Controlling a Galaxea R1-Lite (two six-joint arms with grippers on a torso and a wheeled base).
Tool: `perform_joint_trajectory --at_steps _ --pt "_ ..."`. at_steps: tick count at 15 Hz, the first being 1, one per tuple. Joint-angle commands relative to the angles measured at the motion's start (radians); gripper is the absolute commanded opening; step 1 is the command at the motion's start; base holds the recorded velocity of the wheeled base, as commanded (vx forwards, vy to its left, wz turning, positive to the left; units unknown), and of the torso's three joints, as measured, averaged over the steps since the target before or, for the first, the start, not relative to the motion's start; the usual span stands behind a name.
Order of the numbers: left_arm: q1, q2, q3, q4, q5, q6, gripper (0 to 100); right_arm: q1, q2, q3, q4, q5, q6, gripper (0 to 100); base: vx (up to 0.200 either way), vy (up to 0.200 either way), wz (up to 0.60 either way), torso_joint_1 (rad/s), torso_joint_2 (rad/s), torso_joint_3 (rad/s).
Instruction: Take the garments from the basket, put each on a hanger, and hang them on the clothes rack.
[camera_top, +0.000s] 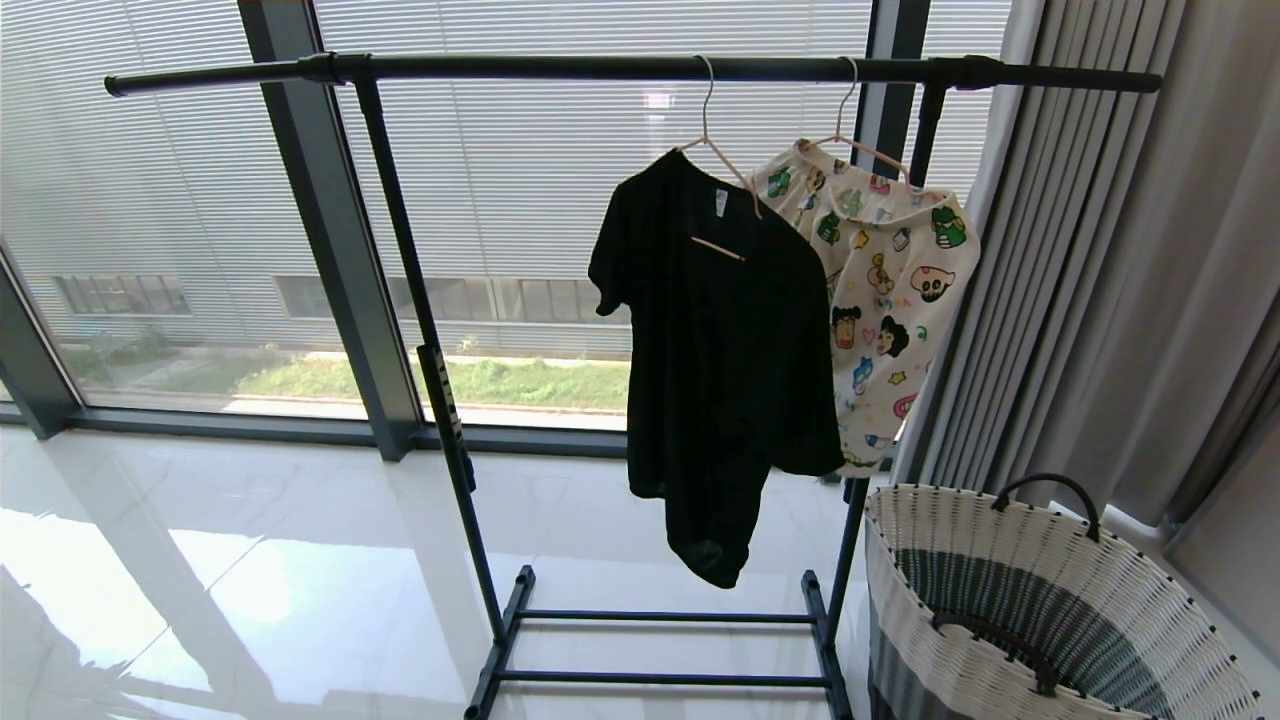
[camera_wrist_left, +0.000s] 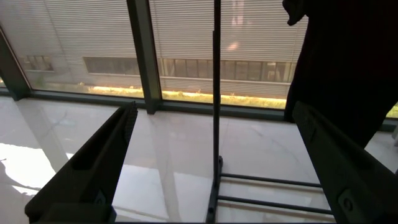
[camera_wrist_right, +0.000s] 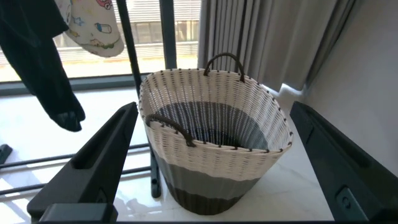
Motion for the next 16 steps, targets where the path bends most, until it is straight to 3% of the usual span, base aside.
perform_joint_trajectory --at_steps 1,4,9,12,14,16 --pt "0.000 0.000 0.000 0.000 0.002 0.000 100 0.003 -0.007 0.000 0.003 -0.002 0.021 100 0.000 0.000 0.00 0.000 0.00 0.000" --pt "0.000 0.000 0.000 -0.013 -0.007 -0.002 100 0.003 -0.009 0.000 0.003 -0.002 0.040 100 0.000 0.000 0.00 0.000 0.00 0.000" --pt "0.000 0.000 0.000 -0.200 -0.010 -0.029 100 0.002 -0.009 0.000 0.003 -0.002 0.040 100 0.000 0.000 0.00 0.000 0.00 0.000" --pt "0.000 0.000 0.000 -0.203 -0.012 -0.042 100 0.003 -0.009 0.000 0.003 -0.002 0.040 100 0.000 0.000 0.00 0.000 0.00 0.000" --pt "0.000 0.000 0.000 -0.106 -0.015 -0.081 100 0.002 -0.009 0.000 0.003 -0.002 0.040 100 0.000 0.000 0.00 0.000 0.00 0.000" --pt "0.000 0.000 0.000 0.073 -0.018 -0.103 100 0.003 -0.009 0.000 0.003 -0.002 0.041 100 0.000 0.000 0.00 0.000 0.00 0.000"
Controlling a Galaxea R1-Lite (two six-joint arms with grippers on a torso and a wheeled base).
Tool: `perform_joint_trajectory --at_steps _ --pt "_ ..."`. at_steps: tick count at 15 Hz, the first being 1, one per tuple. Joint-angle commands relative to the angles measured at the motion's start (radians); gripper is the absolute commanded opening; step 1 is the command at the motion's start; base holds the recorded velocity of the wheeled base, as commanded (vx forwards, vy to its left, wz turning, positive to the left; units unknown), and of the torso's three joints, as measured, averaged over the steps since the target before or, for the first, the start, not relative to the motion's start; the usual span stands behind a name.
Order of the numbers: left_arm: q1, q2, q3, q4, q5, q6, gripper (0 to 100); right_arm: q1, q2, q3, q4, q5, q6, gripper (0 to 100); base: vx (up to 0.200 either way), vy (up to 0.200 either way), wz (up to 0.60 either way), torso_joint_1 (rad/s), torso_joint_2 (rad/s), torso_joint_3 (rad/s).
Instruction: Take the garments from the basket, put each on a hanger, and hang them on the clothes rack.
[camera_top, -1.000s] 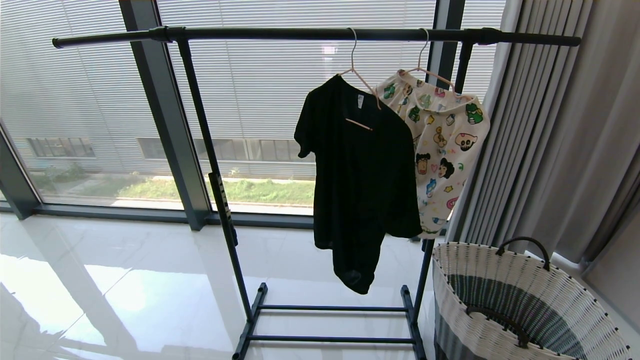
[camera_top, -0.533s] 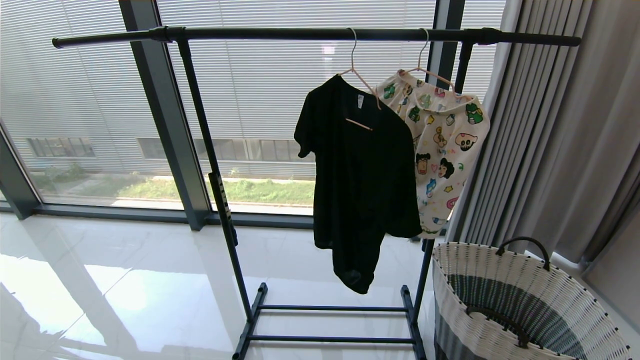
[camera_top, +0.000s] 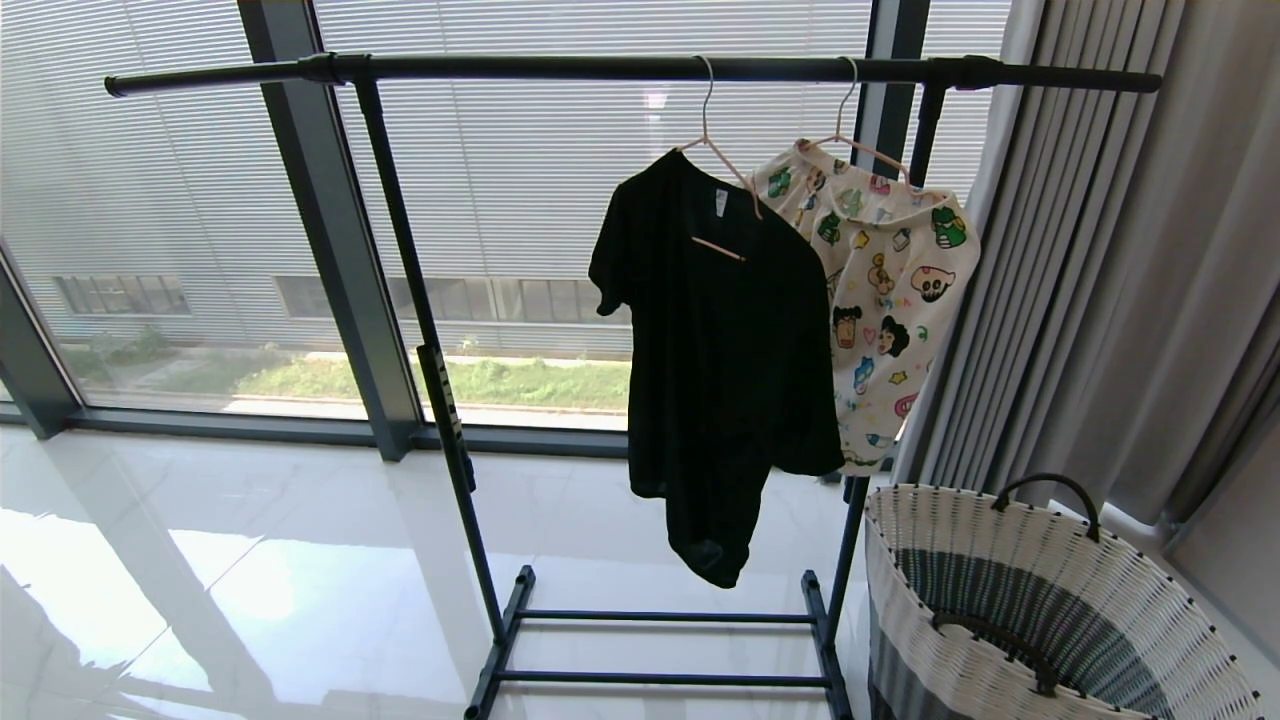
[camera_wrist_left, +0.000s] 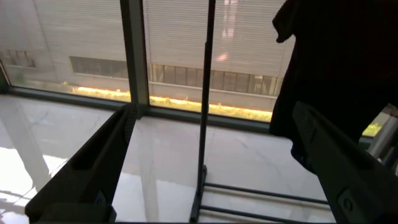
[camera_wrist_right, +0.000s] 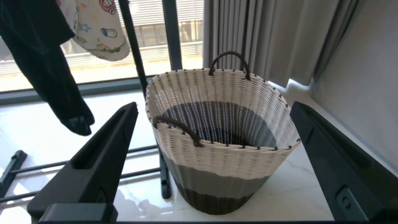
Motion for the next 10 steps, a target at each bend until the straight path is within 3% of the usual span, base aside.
perform_joint_trajectory --at_steps 1,10 --pt "-0.003 0.011 0.000 0.047 -0.003 -0.015 100 0.000 -0.002 0.000 0.000 0.000 -0.001 100 0.000 0.000 0.00 0.000 0.00 0.000" --pt "-0.001 0.000 0.000 0.046 0.000 -0.051 100 0.002 -0.002 0.000 0.000 0.000 0.001 100 0.000 0.000 0.00 0.000 0.00 0.000"
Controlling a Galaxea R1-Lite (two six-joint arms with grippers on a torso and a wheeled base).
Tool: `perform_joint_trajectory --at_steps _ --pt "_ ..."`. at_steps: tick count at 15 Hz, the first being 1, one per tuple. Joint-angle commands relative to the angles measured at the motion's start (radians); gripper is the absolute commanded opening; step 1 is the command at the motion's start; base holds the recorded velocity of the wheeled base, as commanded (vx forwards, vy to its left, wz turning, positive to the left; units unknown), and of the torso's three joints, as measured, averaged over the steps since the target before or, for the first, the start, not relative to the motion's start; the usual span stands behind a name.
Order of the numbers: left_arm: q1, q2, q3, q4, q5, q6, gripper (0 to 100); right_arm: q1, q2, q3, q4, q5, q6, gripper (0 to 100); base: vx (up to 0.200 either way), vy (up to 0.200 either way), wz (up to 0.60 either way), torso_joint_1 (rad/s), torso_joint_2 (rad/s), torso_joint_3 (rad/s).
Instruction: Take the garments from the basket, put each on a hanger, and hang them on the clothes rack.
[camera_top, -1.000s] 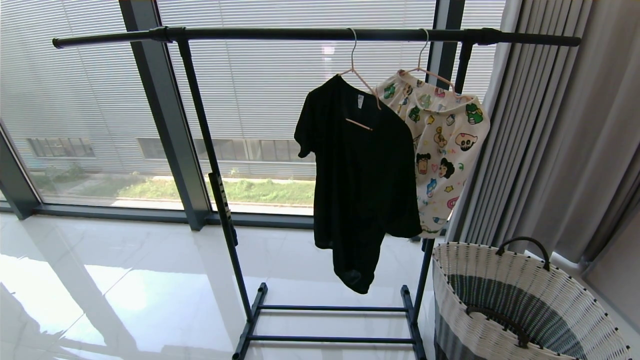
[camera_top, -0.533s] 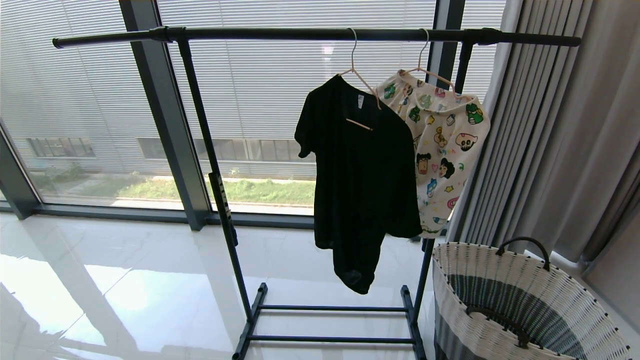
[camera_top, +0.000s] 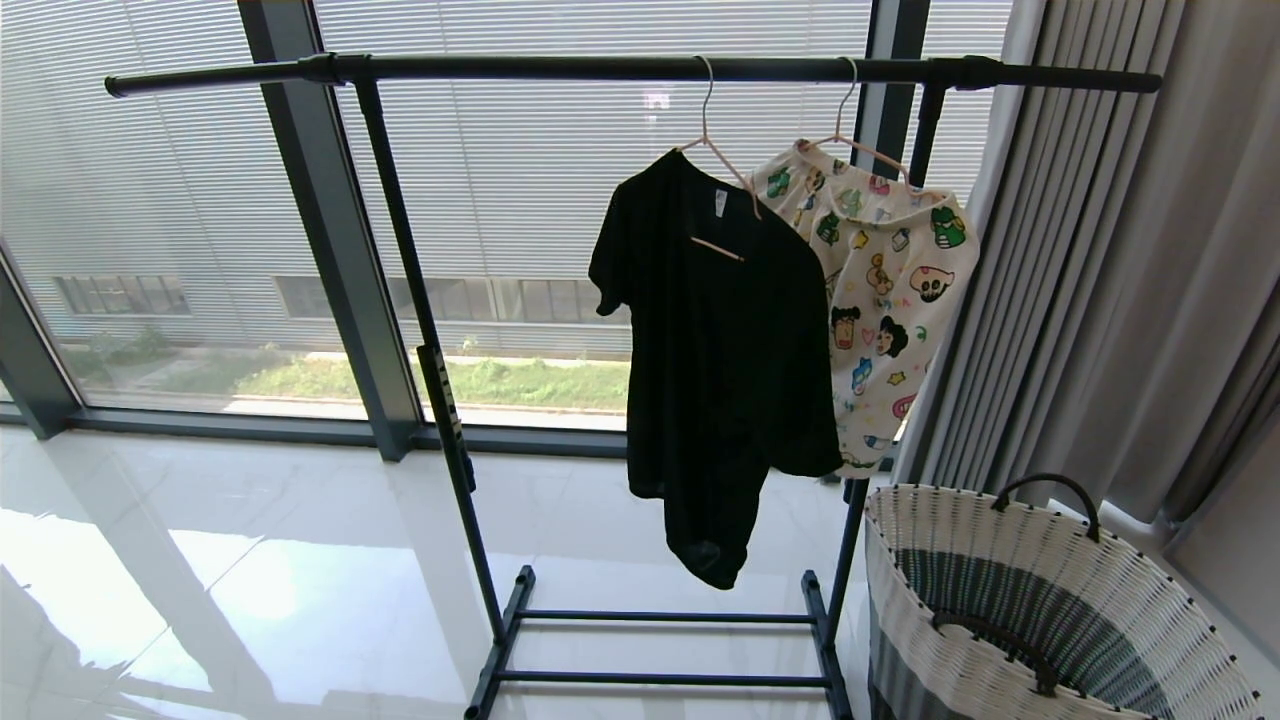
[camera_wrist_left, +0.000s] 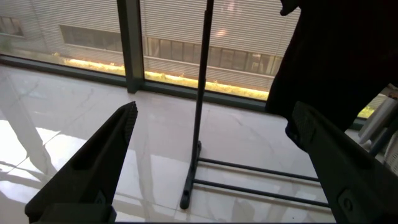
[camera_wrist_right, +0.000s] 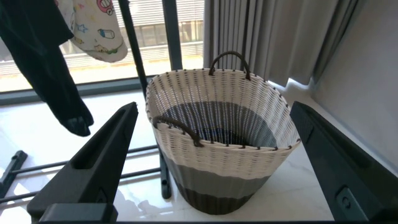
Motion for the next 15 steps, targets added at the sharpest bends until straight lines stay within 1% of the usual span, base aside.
perform_joint_trajectory --at_steps 1,15 --pt "0.000 0.000 0.000 0.000 -0.001 0.000 100 -0.001 -0.001 0.000 0.000 0.000 0.000 100 0.000 0.000 0.00 0.000 0.00 0.000" --pt "0.000 0.000 0.000 0.000 0.001 0.000 100 0.001 -0.001 0.000 0.000 0.000 -0.010 100 0.000 0.000 0.00 0.000 0.00 0.000"
